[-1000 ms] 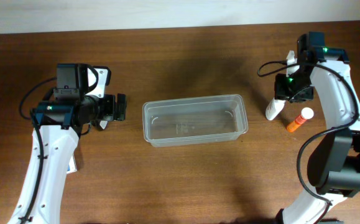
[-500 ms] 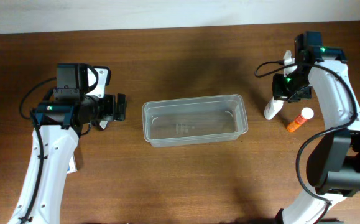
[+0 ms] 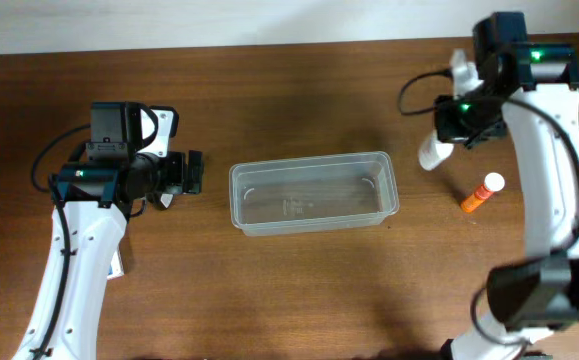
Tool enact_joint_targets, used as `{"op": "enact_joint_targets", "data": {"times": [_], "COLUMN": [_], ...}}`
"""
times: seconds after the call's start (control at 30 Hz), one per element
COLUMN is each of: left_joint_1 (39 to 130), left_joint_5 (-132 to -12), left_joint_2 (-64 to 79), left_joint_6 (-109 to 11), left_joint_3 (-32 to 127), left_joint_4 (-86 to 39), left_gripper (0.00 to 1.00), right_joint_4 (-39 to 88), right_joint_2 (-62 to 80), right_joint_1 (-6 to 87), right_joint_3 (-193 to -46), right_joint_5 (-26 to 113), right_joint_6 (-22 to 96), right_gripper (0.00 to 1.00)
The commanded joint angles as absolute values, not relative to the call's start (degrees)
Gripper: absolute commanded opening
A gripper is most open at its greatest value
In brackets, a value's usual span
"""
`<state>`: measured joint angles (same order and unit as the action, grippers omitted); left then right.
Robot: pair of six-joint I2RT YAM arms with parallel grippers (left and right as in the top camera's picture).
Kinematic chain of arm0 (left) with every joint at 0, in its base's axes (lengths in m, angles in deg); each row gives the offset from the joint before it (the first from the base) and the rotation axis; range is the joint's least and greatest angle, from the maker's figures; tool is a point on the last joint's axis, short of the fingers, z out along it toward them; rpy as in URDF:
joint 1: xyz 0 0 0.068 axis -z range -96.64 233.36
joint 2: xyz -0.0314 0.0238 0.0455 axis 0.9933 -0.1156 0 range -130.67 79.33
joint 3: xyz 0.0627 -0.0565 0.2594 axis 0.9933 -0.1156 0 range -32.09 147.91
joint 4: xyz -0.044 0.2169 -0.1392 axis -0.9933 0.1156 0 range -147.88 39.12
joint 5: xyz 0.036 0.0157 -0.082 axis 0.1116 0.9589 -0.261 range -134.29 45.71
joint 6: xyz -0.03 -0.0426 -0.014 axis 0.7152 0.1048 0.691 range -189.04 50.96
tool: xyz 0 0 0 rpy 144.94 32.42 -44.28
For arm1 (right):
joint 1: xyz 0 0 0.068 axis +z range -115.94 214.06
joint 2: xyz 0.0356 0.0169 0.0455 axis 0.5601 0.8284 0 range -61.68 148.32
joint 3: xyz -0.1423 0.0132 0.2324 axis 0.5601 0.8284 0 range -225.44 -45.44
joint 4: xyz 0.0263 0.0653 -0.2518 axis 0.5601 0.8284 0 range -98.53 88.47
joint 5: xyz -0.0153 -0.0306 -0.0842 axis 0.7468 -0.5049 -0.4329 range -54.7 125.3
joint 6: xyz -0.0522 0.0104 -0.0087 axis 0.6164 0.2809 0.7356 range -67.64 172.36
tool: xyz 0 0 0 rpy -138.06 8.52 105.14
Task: Pack container
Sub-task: 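Carry the white spray bottle into the container and release it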
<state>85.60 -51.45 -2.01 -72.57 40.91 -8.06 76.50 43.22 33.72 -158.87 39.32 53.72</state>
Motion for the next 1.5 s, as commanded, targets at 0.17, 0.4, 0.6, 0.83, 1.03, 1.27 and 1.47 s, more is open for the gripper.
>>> {"op": "enact_joint_targets", "data": {"times": [0.17, 0.4, 0.6, 0.83, 1.03, 1.27, 1.47], "left_joint_1": [85.4, 85.4, 85.4, 85.4, 85.4, 85.4, 85.4], "left_joint_5": [-52.5, -52.5, -52.5, -52.5, -52.5, -52.5, -52.5], "left_joint_2": [-2.1, -2.1, -2.1, -2.1, -2.1, -2.1, -2.1], "left_joint_6": [-73.4, -73.4, -73.4, -73.4, -73.4, -73.4, -73.4], "left_joint_3": [42.4, 42.4, 42.4, 42.4, 42.4, 42.4, 42.3], "left_joint_4": [-8.3, -8.3, -8.3, -8.3, -8.3, -8.3, -8.3], "left_gripper": [0.99, 0.99, 0.99, 1.00, 0.99, 0.99, 0.99], "right_joint_4": [79.5, 71.7, 62.2, 51.5, 51.0, 50.6, 53.2], "right_joint_2": [38.9, 40.6, 40.8, 40.8, 41.0, 40.9, 38.6], "right_joint_1": [47.6, 49.7, 49.7, 49.7, 49.7, 49.8, 49.7], "right_joint_3": [-159.5, -150.1, -139.3, -130.3, -129.8, -129.8, -133.9], "right_joint_5": [39.6, 39.2, 39.2, 37.5, 32.9, 32.9, 32.6], "right_joint_6": [49.9, 48.6, 48.6, 47.5, 45.9, 45.9, 45.9], "right_gripper": [0.08, 0.08, 0.08, 0.09, 0.19, 0.47, 0.51]}}
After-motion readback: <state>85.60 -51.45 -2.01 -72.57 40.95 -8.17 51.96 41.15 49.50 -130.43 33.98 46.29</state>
